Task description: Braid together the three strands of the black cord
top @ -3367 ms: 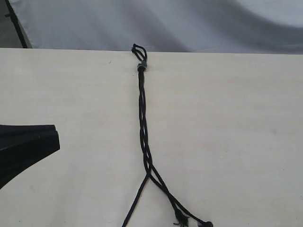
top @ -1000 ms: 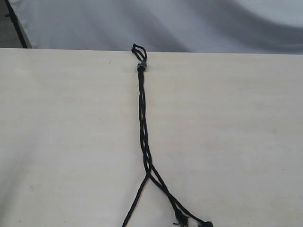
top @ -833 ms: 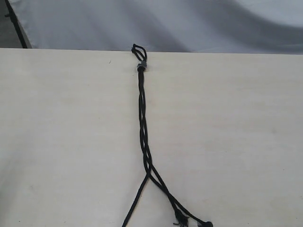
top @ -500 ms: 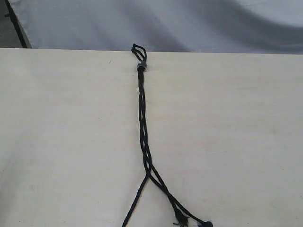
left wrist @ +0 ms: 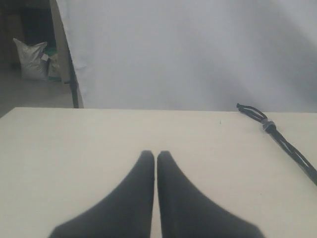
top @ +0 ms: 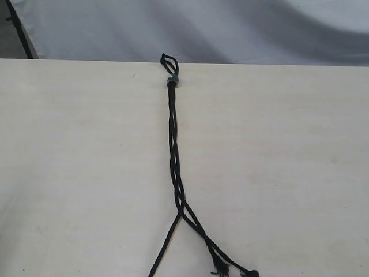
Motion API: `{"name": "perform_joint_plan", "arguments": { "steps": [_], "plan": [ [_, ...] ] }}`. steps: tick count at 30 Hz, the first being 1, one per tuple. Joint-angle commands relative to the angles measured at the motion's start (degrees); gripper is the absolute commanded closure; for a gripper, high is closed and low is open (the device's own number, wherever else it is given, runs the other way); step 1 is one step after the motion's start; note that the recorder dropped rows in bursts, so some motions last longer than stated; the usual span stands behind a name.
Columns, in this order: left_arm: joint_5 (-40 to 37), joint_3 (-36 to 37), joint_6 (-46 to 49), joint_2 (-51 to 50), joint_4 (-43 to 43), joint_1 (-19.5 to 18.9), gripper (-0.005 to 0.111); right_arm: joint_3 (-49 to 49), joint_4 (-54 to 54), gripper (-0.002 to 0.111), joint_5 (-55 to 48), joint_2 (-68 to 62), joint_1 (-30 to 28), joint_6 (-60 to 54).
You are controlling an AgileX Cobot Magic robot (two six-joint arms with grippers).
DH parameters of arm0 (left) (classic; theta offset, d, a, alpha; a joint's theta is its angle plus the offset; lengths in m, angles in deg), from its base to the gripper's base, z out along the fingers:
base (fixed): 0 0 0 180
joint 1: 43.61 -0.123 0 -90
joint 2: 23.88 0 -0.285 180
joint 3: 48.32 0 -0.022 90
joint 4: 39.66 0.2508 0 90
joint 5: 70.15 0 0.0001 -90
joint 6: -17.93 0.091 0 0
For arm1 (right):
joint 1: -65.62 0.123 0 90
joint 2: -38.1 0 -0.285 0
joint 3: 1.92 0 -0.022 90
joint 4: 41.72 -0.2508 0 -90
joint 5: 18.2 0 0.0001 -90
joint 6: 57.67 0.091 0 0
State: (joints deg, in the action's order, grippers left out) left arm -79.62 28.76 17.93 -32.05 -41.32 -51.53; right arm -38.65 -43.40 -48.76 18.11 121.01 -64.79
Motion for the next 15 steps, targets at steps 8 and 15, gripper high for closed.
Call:
{"name": "perform_joint_plan", "arguments": {
  "steps": [8,15],
  "plan": [
    [0.01,0.13,0.00,0.38,-0.28,-0.12,0.104,0.04,0.00,0.008,0.29,0.60,0.09,0.28],
    [0.01,0.13,0.00,0.38,-0.28,-0.12,0.104,0.04,-0.15,0.008,0.56,0.60,0.09,-0.85]
  ]
}}
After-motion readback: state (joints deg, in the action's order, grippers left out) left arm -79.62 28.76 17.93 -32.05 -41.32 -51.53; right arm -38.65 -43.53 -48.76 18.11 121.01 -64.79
